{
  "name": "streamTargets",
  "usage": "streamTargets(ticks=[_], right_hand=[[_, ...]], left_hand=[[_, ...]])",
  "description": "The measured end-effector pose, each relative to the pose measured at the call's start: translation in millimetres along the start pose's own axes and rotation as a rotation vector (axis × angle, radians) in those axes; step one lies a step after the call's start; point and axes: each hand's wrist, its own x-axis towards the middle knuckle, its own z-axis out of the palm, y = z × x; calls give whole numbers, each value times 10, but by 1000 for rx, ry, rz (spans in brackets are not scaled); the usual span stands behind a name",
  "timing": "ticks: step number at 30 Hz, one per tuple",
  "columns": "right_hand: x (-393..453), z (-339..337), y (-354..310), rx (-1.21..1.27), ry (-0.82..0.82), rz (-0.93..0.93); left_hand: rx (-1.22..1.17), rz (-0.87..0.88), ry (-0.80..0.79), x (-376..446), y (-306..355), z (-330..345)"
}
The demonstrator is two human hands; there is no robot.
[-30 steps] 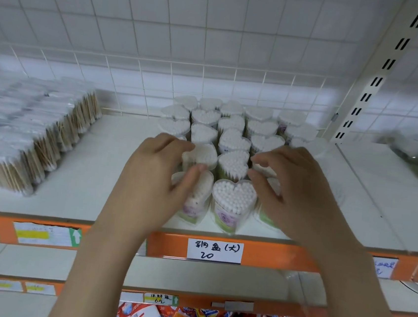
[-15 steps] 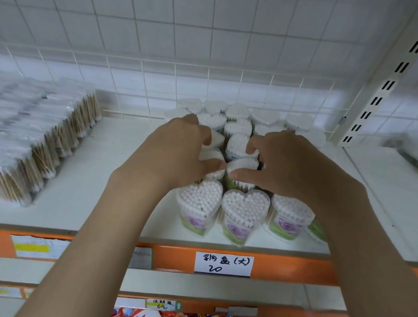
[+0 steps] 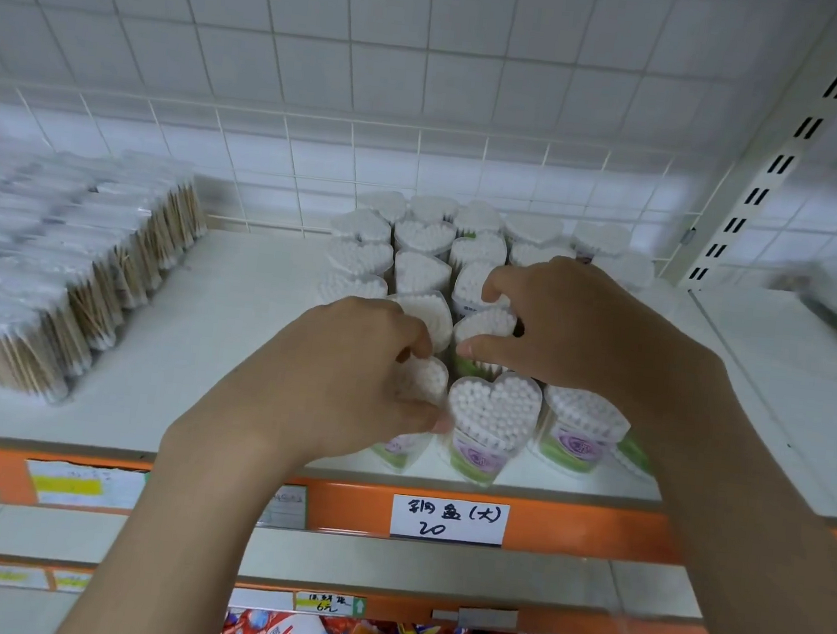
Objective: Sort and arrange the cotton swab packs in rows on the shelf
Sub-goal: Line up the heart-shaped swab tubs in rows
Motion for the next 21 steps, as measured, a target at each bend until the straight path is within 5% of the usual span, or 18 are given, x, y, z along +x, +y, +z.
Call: streamTargets(ticks=[5, 9, 21], right_hand=[[-108, -122, -45, 83, 37, -72], [-252, -212, -91, 212, -105, -158], [-391, -106, -161, 76, -138, -112]], left_hand=[[15, 16, 22, -36, 16, 9], [43, 21, 43, -33, 14, 19], [79, 41, 47, -53, 23, 23]])
